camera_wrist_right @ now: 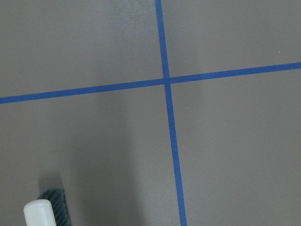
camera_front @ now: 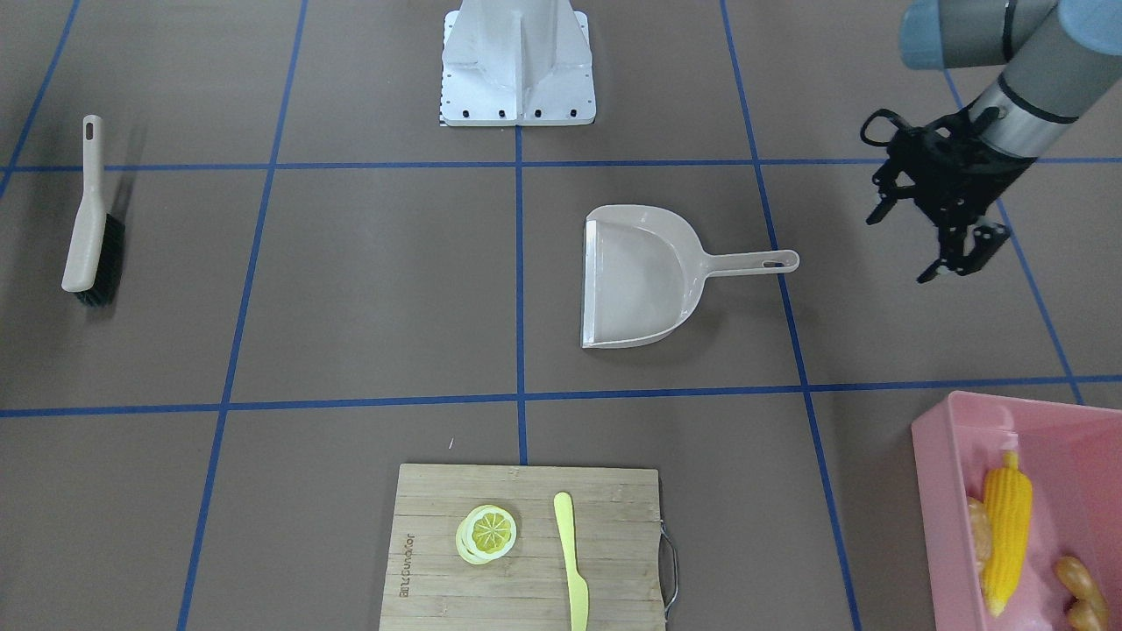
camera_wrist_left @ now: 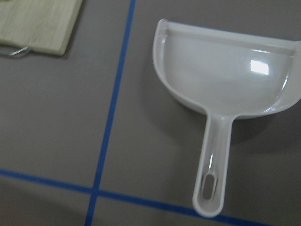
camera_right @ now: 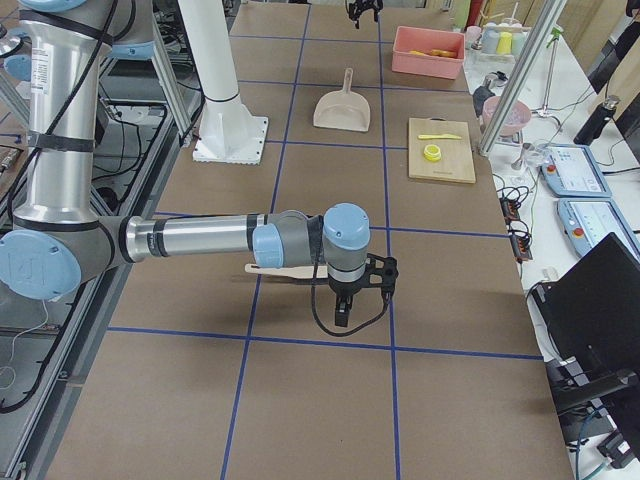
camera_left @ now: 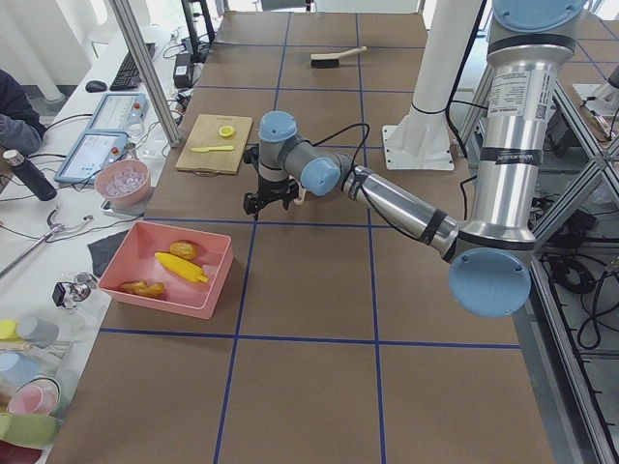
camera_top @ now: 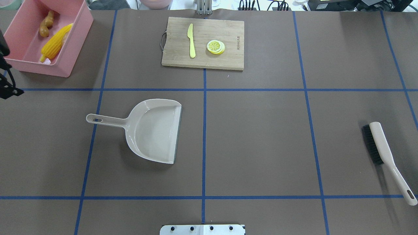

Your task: Sweep and dump trash into bin

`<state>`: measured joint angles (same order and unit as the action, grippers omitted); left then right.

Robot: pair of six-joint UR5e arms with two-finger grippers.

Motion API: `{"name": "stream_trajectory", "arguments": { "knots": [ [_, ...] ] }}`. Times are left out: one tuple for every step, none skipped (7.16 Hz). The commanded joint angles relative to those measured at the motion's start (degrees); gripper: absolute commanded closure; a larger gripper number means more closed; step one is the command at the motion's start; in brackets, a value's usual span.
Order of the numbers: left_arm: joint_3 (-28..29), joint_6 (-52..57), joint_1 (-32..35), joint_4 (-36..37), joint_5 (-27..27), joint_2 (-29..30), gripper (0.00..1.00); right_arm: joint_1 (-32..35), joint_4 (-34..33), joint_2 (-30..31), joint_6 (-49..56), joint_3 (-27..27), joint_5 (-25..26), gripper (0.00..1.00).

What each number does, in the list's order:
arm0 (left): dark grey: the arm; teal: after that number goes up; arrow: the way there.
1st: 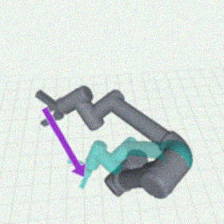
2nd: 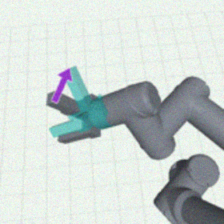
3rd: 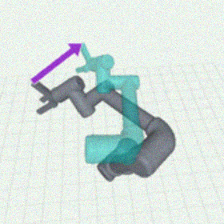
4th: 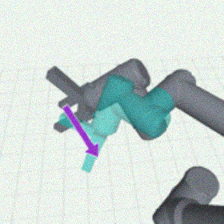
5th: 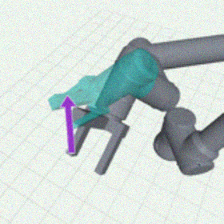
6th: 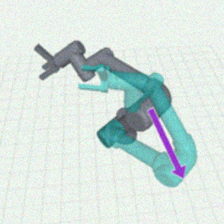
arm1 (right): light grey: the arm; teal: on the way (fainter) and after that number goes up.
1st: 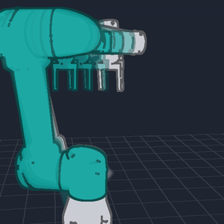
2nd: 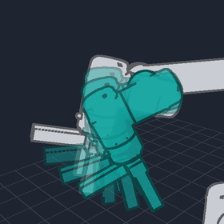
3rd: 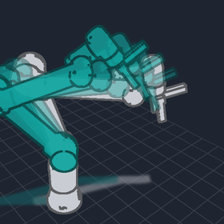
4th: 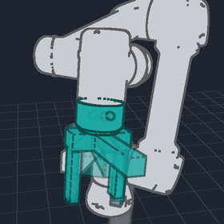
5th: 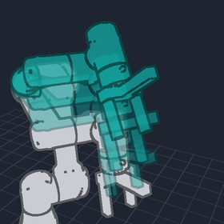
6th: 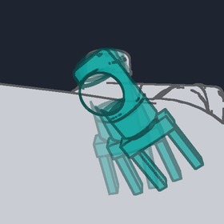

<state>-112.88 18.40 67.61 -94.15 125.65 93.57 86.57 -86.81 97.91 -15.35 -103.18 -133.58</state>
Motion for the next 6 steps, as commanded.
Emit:
{"name": "stream_trajectory", "arguments": {
  "knots": [
    [1.0, -0.3, 6.3, 7.7, -0.7, -1.2, 0.02, 0.0, 0.0, 0.0, -0.1, 0.1, 0.0, 0.00],
    [4.8, -0.8, 8.7, 8.9, -1.6, -1.9, 0.02, 0.0, 0.0, 0.0, -0.1, 0.0, -0.1, 0.00],
    [9.2, -3.7, 12.3, 8.8, -1.5, -1.6, 0.02, 0.0, 0.1, 0.0, -0.1, -0.1, -0.2, 0.00],
    [14.0, -6.2, 14.0, 8.5, 3.0, -2.0, 0.02, 0.0, 0.1, 0.1, -0.1, 0.0, -0.2, 0.00],
    [16.3, -8.7, 17.5, 7.7, 12.1, -3.8, 0.02, 0.0, 0.1, 0.1, -0.1, 0.0, -0.2, 0.00],
    [16.5, -11.2, 19.5, 7.7, 13.4, -4.1, 0.02, 0.0, 0.0, 0.1, 0.1, 0.0, -0.2, 0.00]
  ]
}}
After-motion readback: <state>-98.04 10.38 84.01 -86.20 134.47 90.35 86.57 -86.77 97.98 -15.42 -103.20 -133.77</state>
